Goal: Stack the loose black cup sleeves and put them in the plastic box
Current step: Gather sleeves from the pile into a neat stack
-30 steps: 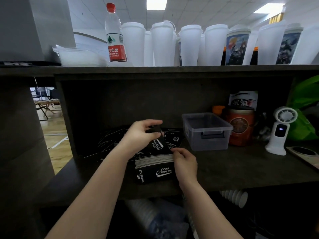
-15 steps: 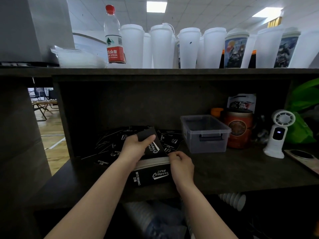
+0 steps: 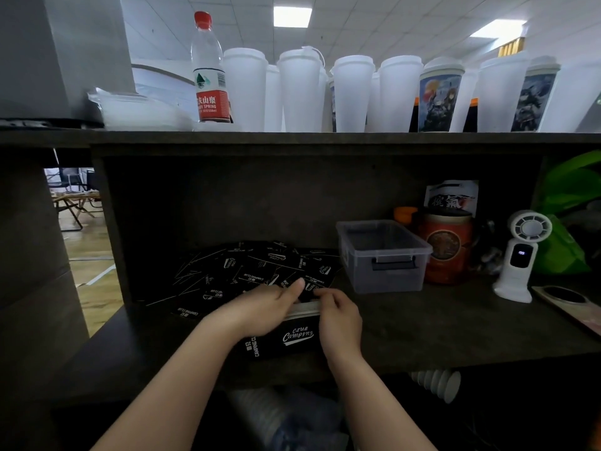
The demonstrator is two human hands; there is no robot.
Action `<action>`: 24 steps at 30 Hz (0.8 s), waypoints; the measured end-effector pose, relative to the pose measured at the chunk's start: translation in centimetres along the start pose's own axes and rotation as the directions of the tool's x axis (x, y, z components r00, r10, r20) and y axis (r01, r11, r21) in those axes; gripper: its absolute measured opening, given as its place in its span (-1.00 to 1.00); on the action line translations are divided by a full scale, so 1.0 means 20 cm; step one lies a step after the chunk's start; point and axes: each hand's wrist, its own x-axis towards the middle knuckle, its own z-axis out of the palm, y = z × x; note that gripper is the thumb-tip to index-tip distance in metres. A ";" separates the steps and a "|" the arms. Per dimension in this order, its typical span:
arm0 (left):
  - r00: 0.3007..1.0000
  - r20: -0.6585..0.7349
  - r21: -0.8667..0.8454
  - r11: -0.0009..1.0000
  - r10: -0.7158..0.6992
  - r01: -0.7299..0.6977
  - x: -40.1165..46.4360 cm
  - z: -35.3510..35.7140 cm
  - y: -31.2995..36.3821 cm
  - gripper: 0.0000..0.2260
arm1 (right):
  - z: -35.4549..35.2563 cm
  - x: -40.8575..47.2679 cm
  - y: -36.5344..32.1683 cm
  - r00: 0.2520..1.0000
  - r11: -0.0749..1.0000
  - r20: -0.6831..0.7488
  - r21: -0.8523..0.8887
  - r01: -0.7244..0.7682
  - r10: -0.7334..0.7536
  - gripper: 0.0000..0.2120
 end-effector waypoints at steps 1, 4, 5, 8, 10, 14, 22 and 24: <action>1.000 -0.019 -0.116 0.993 0.023 -0.025 -0.02 0.01 -0.01 -0.45 | 0.00 0.00 0.00 1.000 1.000 -0.002 0.011 -0.005 0.005 -0.77; 0.898 -0.440 -0.430 0.882 -0.018 -0.193 -0.06 -0.01 -0.07 -0.57 | -0.01 -0.01 -0.01 0.999 1.000 0.027 0.023 -0.018 0.017 -0.79; 0.787 -0.602 -0.474 0.854 -0.138 -0.213 -0.08 -0.01 -0.10 -0.58 | -0.01 -0.01 -0.01 0.999 1.000 0.045 0.025 -0.016 0.015 -0.80; 0.703 -0.505 -0.775 0.622 -0.501 -0.113 -0.13 0.06 -0.15 -0.54 | 0.00 -0.02 -0.02 0.998 1.000 0.070 0.005 -0.008 0.007 -0.79; 0.861 -0.218 -0.940 0.336 -0.460 -0.058 -0.13 0.15 -0.12 -0.53 | 0.00 -0.02 -0.02 0.997 1.000 0.072 -0.014 -0.005 0.006 -0.79; 0.903 -0.229 -0.960 0.238 -0.364 -0.147 -0.14 0.20 -0.08 -0.67 | 0.00 -0.01 -0.02 0.998 1.000 0.066 -0.002 -0.024 0.024 -0.80; 0.638 -0.752 -0.340 0.928 -0.169 -0.154 -0.18 0.26 -0.18 -0.75 | 0.10 -0.09 -0.03 0.996 0.988 0.044 -0.133 0.083 -0.077 -0.72; 0.641 -0.759 -0.210 0.975 -0.114 -0.076 -0.19 0.22 -0.21 -0.69 | 0.13 -0.12 -0.03 0.997 0.991 0.037 -0.111 0.069 -0.066 -0.73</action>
